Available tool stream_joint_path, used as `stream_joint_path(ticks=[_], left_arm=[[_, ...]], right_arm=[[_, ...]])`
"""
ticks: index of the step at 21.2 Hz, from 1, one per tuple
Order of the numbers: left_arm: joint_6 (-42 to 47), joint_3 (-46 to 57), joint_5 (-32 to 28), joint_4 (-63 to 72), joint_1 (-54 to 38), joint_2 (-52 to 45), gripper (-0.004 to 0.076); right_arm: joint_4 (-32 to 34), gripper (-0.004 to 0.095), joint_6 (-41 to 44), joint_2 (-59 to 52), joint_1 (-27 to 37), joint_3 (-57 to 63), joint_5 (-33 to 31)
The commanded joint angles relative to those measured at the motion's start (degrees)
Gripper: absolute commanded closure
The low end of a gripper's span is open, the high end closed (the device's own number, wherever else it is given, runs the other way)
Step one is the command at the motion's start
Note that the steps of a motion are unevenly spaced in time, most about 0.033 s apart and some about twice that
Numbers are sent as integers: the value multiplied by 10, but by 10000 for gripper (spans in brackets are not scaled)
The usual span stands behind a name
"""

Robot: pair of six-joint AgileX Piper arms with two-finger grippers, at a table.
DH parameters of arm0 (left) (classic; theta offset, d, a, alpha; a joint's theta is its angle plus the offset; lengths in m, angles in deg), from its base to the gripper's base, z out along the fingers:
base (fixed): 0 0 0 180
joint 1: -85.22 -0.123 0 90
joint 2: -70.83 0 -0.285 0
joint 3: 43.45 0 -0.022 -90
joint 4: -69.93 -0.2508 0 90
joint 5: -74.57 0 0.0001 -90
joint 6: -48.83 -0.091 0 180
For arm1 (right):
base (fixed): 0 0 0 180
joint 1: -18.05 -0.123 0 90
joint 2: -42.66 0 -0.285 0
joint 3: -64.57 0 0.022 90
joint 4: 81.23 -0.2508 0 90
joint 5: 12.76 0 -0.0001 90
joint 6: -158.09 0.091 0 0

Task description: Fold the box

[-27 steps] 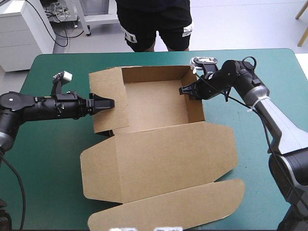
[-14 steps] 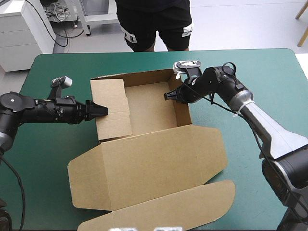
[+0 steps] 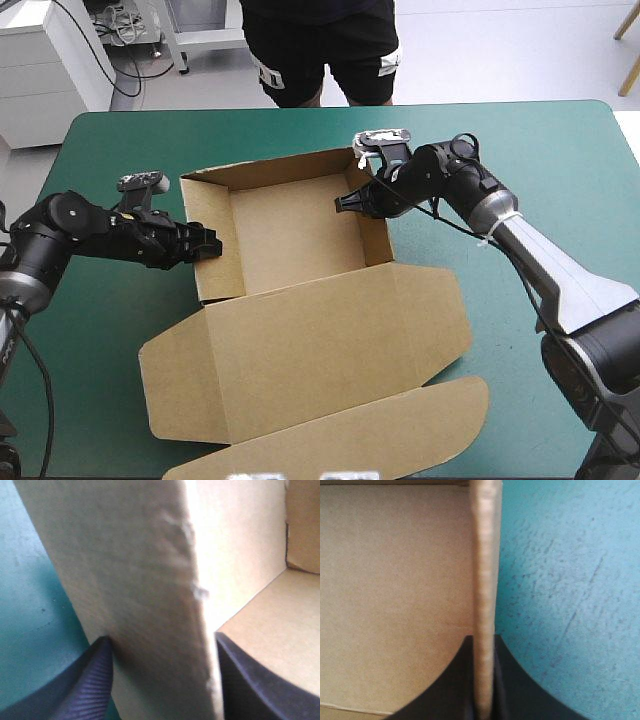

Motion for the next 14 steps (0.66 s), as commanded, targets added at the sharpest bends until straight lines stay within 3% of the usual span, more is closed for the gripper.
stream_joint_path(ticks=[1,3,8,10,14], left_arm=[[64,-17,-34,-36,27,-19,367],[103,-17,-40,-81,37,-19,465],[128,-17,-45,-93,42,-19,599],[150,-17,-51,-106,42,-19,722],[195,-17,-48,-163,48,-19,731]], right_arm=[[-24,918,11,-30,-2,-16,23],[-24,918,11,-30,-5,-16,22],[-14,918,21,-30,-14,-16,22],[4,918,27,-30,-23,-16,17],[20,918,48,-30,-32,-16,13]])
